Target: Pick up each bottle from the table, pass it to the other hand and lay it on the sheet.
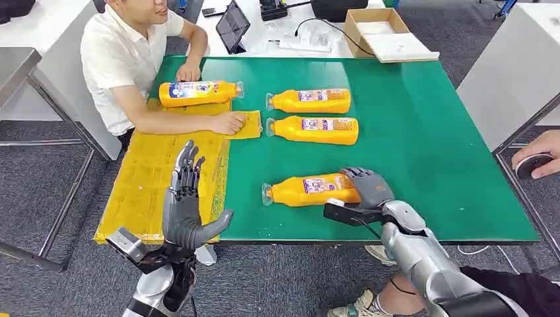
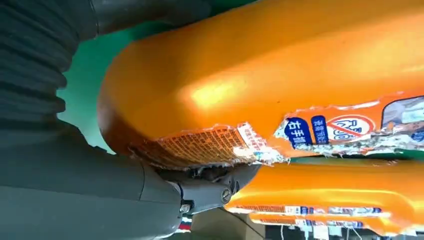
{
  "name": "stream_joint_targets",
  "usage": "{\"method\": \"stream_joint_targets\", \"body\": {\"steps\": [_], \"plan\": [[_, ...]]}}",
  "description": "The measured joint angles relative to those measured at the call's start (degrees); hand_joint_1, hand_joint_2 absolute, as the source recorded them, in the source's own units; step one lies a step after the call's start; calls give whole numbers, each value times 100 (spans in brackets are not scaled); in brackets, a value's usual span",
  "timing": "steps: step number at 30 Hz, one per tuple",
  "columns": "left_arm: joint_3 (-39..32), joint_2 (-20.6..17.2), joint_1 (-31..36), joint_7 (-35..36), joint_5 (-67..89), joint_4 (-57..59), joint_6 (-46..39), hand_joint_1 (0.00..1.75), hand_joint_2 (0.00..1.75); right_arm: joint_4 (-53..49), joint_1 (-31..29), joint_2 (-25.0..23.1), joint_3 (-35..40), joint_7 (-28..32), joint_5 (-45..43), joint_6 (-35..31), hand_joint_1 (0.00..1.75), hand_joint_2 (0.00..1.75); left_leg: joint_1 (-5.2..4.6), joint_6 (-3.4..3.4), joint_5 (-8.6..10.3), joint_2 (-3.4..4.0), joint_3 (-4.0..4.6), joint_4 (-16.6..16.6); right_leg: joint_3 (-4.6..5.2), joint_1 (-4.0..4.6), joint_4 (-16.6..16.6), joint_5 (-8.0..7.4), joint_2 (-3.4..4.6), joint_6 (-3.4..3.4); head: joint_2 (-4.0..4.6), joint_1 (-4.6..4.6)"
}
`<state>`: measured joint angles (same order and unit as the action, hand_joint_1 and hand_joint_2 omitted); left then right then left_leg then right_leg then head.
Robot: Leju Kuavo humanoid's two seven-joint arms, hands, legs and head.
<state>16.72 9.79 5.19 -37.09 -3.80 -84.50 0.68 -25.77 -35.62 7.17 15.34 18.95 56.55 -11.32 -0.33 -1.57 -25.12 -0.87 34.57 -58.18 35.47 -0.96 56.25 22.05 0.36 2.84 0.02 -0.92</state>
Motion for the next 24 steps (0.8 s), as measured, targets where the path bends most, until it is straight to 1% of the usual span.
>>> {"method": "stream_joint_targets", "body": {"steps": [3,6,10,18,21,24], "plan": [[0,-2,1,-15,-46,4,40,0,175,9,0,2,11,254,-129,162,175,175,0,0,0,1,0,0,0,0,0,0,0,0,0,0],[2,-9,-1,-20,-52,11,48,0,175,9,18,4,46,361,-280,166,175,175,0,0,0,1,0,0,0,0,0,0,0,0,0,-2],[0,-31,-2,-20,-59,11,50,0,175,9,49,-7,46,392,-459,164,175,175,0,0,0,1,-1,0,0,0,0,0,0,0,0,0],[0,-42,-2,-22,-66,11,53,0,175,9,58,-20,46,387,-534,153,175,175,0,0,0,1,0,0,0,0,0,0,0,0,0,0],[0,-42,-9,-33,-151,9,-7,0,175,-2,89,-33,44,425,-781,-22,175,175,0,0,0,0,1,0,0,0,1,0,0,0,0,0],[-26,2,-119,-94,-223,-107,-497,0,175,-162,294,-98,-44,628,-1258,-424,175,175,0,0,0,-2,6,0,0,0,2,0,-1,0,0,0]]}}
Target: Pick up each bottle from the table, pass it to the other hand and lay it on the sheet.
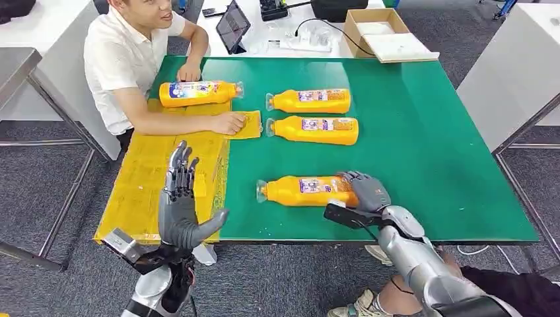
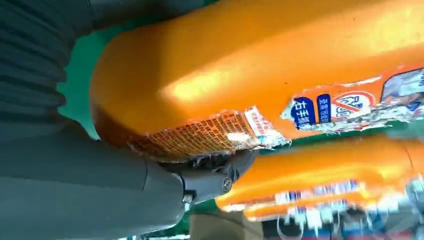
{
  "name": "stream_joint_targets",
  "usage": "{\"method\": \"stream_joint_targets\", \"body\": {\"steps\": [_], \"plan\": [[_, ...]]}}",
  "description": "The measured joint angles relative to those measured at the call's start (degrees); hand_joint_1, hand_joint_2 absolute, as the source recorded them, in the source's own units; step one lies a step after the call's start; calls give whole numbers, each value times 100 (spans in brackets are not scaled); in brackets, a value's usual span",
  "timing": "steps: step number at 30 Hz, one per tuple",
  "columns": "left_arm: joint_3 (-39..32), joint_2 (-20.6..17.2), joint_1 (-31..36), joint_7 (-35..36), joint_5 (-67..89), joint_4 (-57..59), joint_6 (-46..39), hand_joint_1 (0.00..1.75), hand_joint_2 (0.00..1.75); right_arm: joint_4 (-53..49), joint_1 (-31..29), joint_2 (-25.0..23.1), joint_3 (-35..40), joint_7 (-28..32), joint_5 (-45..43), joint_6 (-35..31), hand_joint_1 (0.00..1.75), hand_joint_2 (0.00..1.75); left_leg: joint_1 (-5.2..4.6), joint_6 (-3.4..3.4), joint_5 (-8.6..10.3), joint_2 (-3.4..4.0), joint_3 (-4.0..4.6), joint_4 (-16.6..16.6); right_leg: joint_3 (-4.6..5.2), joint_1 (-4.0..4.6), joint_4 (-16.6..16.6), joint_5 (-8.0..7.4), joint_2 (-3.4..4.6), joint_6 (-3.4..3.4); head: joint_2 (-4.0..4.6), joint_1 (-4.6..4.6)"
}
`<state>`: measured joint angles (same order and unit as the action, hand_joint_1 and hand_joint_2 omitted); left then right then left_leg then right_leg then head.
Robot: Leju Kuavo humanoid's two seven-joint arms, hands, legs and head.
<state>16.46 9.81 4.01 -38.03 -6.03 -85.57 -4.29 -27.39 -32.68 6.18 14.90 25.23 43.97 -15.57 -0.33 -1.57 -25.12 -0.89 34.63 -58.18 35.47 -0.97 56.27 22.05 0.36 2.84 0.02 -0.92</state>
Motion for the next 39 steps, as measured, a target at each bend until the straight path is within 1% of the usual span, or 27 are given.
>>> {"method": "stream_joint_targets", "body": {"steps": [2,4,5,8,11,14,16,20,23,26,28,30,33,37,39], "plan": [[-109,100,-139,-13,13,-255,-527,0,175,-337,247,-105,-170,200,-486,-329,175,175,2,1,-1,0,4,0,4,1,0,0,0,0,0,0],[-183,164,-255,-13,55,-502,-740,0,175,-743,516,-222,-325,273,-805,-502,175,175,3,1,-1,-3,3,0,6,2,0,4,-1,-2,0,2],[-197,195,-358,-13,68,-642,-813,0,175,-1107,781,-295,-409,310,-1065,-583,175,175,5,3,-4,-12,4,0,3,4,0,16,-1,12,0,0],[-186,190,-679,4,276,-756,-954,0,175,-2460,1655,-593,-625,382,-1681,-852,175,175,9,15,-15,-26,6,0,4,6,0,25,-6,4,0,2],[-46,160,-837,-11,257,-754,-850,0,175,-3605,2422,-902,-697,691,-2076,-1163,175,175,10,13,-20,-25,18,1,15,9,0,30,-6,-2,0,2],[2,153,-830,-11,-136,-732,-576,0,175,-4346,2749,-1102,-715,903,-2391,-1451,175,175,9,13,-22,-19,16,2,21,7,-2,30,-4,-3,0,2],[2,140,-819,7,-266,-712,-465,0,175,-4705,2903,-1182,-728,918,-2523,-1462,175,175,8,12,-21,-15,15,2,19,5,-2,29,-4,-2,0,-2],[29,103,-776,74,-365,-651,-21,0,175,-4985,3047,-1241,-706,813,-2642,-1073,175,175,4,11,-19,-9,12,1,16,1,-2,24,-3,-1,0,0],[50,90,-766,109,-397,-590,208,0,175,-5044,3098,-1265,-649,800,-2640,-901,175,175,4,10,-18,-9,11,1,16,2,-1,24,-3,-1,0,0],[161,57,-750,181,-435,-507,588,0,175,-5044,3098,-1252,-440,756,-2380,-557,175,175,5,11,-18,-3,11,1,17,3,0,24,-2,-1,0,0],[221,57,-713,254,-448,-428,755,0,175,-5011,3087,-1248,-189,620,-2119,-327,175,175,7,12,-19,-2,11,2,17,4,0,25,-2,-2,0,-2],[282,57,-667,339,-500,-347,947,0,175,-4870,3035,-1246,122,483,-1895,-155,175,175,8,12,-19,-3,12,2,18,6,-1,26,-2,-2,0,0],[358,55,-630,407,-559,-269,1144,0,175,-4634,2951,-1244,465,459,-1802,-54,175,175,8,12,-19,-4,13,2,18,5,0,26,-2,-3,0,-2],[435,52,-526,485,-581,-177,1349,0,175,-4202,2715,-1250,803,459,-1756,27,175,175,6,10,-17,-4,12,2,16,3,-1,25,-3,-2,0,-2],[446,48,-473,650,-829,-118,1547,0,175,-4030,2615,-1252,894,513,-1719,16,175,175,5,9,-17,-6,12,1,16,2,-1,24,-3,-1,0,-2]]}}
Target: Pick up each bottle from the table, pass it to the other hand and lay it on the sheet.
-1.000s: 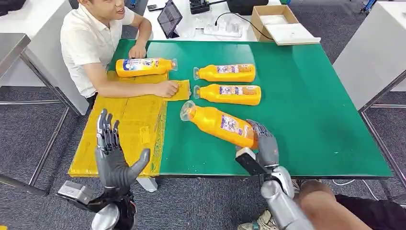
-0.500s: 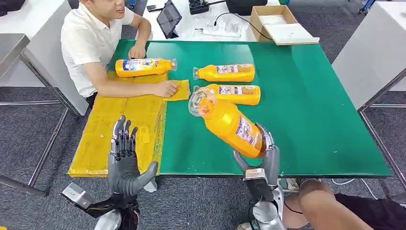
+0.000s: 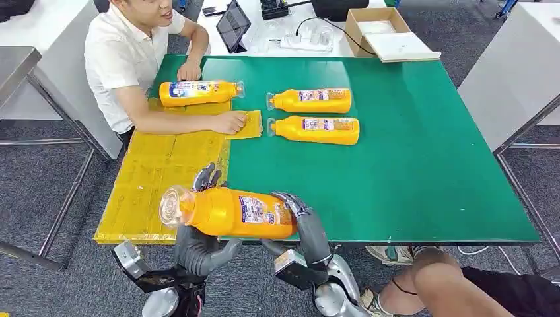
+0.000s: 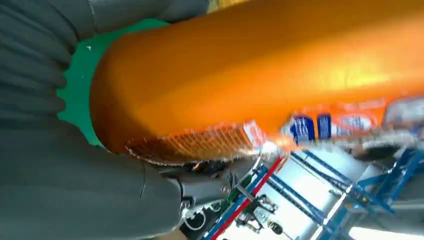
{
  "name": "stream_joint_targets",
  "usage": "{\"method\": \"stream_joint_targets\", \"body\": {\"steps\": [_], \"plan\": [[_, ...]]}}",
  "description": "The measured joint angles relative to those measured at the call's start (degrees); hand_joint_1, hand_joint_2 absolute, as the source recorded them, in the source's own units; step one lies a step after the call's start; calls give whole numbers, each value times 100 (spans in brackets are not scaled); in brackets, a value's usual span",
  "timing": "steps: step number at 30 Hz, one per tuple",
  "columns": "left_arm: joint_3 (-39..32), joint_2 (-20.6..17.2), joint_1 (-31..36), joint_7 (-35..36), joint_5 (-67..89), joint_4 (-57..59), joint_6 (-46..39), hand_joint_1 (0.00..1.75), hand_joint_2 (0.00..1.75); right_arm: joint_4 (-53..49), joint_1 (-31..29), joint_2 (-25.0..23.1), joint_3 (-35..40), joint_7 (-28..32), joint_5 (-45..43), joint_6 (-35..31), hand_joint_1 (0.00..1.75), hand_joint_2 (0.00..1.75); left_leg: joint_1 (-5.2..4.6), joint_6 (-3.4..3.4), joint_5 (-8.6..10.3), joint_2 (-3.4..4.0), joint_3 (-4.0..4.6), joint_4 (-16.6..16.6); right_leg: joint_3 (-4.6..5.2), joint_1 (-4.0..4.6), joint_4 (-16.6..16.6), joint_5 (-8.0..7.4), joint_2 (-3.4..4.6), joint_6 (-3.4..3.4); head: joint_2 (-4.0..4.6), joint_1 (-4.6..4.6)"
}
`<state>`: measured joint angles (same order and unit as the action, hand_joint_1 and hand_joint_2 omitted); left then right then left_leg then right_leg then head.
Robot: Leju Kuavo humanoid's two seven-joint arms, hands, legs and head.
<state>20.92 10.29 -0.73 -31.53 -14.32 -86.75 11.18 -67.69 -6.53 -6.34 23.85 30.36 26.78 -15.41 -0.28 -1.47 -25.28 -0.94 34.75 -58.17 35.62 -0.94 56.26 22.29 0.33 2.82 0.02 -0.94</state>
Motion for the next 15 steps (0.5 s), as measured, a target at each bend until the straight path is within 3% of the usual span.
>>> {"method": "stream_joint_targets", "body": {"steps": [4,15], "plan": [[-11,17,70,364,-1095,135,666,0,175,224,-151,-30,238,166,7,-9,175,175,0,0,0,4,-1,0,1,0,1,-1,1,0,0,0],[-42,24,228,603,-1460,319,806,0,175,657,-439,-103,454,282,-199,-41,175,175,1,1,0,2,0,0,2,1,1,1,1,-1,0,0]]}}
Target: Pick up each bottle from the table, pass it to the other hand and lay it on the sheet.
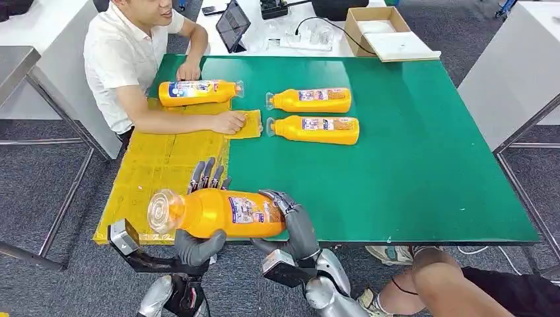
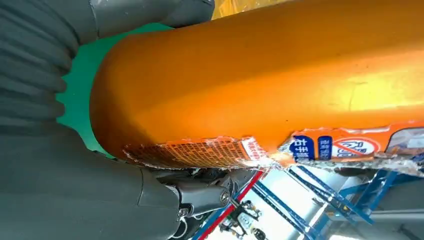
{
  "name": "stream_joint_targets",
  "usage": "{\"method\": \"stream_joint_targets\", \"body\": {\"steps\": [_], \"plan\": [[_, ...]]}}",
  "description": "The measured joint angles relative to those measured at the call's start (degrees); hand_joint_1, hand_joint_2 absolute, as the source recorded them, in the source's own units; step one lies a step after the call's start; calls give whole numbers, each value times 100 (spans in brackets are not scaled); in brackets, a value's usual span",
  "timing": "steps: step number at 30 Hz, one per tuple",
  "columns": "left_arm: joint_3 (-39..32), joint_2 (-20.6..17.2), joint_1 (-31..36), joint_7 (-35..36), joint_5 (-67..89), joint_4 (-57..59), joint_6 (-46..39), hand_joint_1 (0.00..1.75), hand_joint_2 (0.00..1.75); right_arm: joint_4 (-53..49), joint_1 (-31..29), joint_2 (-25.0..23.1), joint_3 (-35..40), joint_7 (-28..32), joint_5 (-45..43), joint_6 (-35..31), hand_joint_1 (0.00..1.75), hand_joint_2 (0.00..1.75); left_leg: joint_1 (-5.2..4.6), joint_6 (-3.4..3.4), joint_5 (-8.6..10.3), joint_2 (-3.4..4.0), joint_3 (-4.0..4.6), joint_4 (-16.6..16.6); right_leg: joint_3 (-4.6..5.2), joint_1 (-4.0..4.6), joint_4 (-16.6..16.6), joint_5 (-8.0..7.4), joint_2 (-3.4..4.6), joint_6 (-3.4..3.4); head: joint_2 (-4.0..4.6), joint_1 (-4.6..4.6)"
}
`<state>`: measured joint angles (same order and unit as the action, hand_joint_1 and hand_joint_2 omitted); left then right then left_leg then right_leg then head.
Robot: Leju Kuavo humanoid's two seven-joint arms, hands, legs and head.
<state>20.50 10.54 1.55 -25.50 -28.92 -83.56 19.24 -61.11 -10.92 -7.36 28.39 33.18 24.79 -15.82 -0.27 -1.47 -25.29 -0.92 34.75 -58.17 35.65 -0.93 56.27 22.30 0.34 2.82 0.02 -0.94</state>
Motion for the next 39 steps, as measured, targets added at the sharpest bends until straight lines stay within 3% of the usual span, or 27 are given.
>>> {"method": "stream_joint_targets", "body": {"steps": [7,8,9,10,11,20,22,23,24,25,26,39], "plan": [[13,0,35,-92,255,64,-112,0,175,59,-41,-2,31,0,-4,-13,175,175,0,0,0,-1,0,0,0,0,0,0,0,0,0,0],[33,2,58,-136,389,105,-201,7,175,85,-54,-7,44,-8,-4,-18,175,175,-1,0,0,-1,1,0,-1,-1,0,0,0,0,0,0],[129,15,175,-350,974,289,-672,38,175,197,-115,-20,151,-90,-13,0,175,175,-1,0,0,0,1,0,-1,-1,0,-1,0,1,0,0],[162,17,188,-462,1334,418,-966,159,175,265,-159,-92,260,-98,-31,-2,175,175,-1,0,0,0,0,0,2,0,0,0,1,0,0,0],[168,20,191,-474,1336,452,-992,175,175,286,-174,-99,273,-98,-31,-2,175,175,0,0,0,-1,1,0,2,1,0,0,0,0,0,0],[278,22,308,-579,1941,599,-1423,175,175,455,-268,-131,319,-162,-136,44,175,175,-2,0,0,-1,2,0,1,-1,-1,-1,0,1,0,0],[278,22,354,-510,1791,669,-1319,175,175,485,-274,-133,319,-175,-151,48,159,175,-2,0,0,-1,2,0,1,-1,0,-1,0,1,0,0],[273,22,373,-488,1698,706,-1253,175,175,503,-280,-133,319,-175,-153,50,159,175,-2,0,0,-1,2,0,1,-1,0,-1,0,1,0,2],[258,20,388,-449,1551,741,-1155,175,175,518,-286,-133,319,-175,-155,52,5,175,-2,0,0,-1,2,0,1,-1,0,-1,0,1,0,0],[234,20,395,-398,1401,765,-1042,175,175,531,-286,-133,319,-175,-153,52,0,175,-1,0,0,0,2,0,1,-1,0,-1,1,1,0,0],[199,20,400,-352,1264,789,-927,175,175,549,-284,-133,326,-168,-151,52,0,0,-1,0,0,1,2,0,2,-1,0,-1,1,1,0,2],[-66,-28,264,-197,285,739,-361,175,175,651,-316,-118,730,302,-63,138,0,0,-1,0,0,1,1,0,3,0,0,0,1,0,0,2]]}}
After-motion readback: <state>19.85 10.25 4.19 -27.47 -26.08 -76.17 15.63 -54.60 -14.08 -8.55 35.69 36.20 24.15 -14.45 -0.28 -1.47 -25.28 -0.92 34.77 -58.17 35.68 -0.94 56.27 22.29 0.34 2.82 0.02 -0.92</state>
